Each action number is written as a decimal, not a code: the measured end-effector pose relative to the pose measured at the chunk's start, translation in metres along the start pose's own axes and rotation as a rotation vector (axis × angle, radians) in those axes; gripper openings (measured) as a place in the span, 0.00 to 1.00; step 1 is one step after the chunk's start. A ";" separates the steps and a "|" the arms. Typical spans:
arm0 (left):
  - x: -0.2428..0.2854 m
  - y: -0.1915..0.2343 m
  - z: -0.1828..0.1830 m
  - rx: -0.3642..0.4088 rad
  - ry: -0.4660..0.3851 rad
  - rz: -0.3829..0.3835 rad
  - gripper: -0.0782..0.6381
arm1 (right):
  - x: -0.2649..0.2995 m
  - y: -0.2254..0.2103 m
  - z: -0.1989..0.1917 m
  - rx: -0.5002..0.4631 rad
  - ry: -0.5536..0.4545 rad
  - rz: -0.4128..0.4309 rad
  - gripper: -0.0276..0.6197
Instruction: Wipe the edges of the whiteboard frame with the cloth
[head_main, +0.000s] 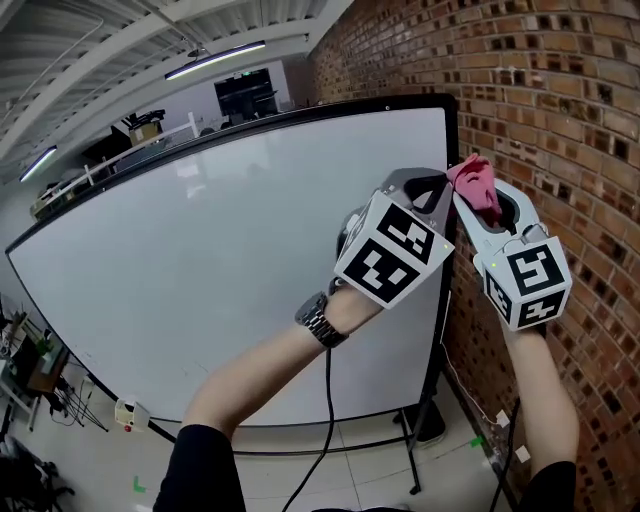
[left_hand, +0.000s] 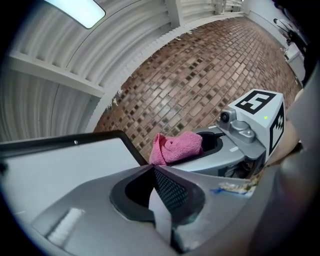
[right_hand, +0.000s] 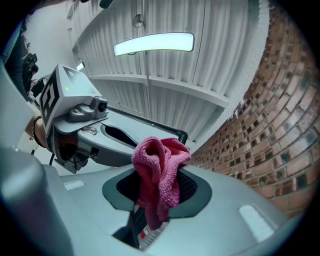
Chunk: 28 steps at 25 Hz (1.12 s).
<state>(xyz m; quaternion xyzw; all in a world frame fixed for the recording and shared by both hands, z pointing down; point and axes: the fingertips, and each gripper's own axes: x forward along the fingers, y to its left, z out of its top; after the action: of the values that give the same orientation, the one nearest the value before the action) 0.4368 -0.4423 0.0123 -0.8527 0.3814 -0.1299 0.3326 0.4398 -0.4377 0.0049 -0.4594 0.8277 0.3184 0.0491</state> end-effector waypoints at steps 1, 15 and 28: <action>-0.001 0.010 0.010 -0.003 -0.013 0.012 0.10 | 0.005 -0.005 0.012 -0.012 -0.018 0.003 0.23; -0.021 0.074 0.055 0.080 0.082 0.192 0.10 | 0.040 -0.017 0.097 -0.173 -0.133 0.048 0.23; -0.106 0.104 0.027 0.082 0.196 0.339 0.10 | 0.062 0.063 0.139 -0.069 -0.224 0.208 0.23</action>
<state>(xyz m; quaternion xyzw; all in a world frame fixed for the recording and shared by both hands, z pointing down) 0.3198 -0.4025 -0.0733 -0.7453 0.5446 -0.1695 0.3453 0.3256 -0.3796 -0.0982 -0.3342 0.8487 0.3994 0.0922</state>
